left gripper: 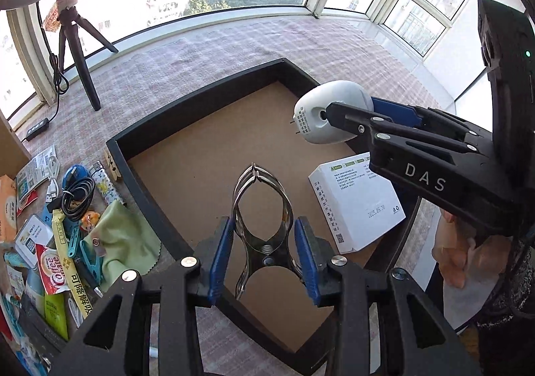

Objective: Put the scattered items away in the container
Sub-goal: 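Carry the clip and white device into the tray and release both, then grasp the black pouch with the right gripper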

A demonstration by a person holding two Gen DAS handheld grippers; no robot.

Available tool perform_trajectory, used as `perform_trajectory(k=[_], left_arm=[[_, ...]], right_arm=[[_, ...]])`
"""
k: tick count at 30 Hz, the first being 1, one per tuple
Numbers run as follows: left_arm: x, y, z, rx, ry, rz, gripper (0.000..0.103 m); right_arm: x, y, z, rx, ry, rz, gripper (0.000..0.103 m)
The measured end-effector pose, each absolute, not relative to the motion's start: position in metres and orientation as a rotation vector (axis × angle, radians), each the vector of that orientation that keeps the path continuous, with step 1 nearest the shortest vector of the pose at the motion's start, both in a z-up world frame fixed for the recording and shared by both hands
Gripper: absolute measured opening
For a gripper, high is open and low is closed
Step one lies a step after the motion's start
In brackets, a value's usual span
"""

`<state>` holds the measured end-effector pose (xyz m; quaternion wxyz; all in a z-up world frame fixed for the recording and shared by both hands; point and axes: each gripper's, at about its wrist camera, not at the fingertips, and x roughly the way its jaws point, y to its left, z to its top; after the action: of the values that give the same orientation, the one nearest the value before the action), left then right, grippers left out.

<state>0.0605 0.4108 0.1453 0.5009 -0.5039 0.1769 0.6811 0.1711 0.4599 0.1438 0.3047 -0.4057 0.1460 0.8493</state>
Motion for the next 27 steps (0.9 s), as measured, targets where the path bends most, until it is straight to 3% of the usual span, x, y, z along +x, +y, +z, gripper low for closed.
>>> perform_trajectory(k=[2, 4, 15, 27], left_arm=[[0.062, 0.408, 0.147, -1.208, 0.423, 1.674, 0.068], [0.06, 0.403, 0.149, -1.201, 0.423, 1.694, 0.068], [0.013, 0.33, 0.156, -1.264, 0.362, 1.832, 0.068], [-0.053, 0.174, 0.132, -1.441, 0.187, 2.057, 0.066]], right_arm=[[0.173, 0.461, 0.146, -1.078, 0.376, 2.226, 0.056], [0.175, 0.459, 0.151, -1.043, 0.367, 2.236, 0.063], [0.142, 0.414, 0.159, -1.071, 0.43, 2.386, 0.063], [0.072, 0.321, 0.148, -1.263, 0.445, 2.618, 0.063]])
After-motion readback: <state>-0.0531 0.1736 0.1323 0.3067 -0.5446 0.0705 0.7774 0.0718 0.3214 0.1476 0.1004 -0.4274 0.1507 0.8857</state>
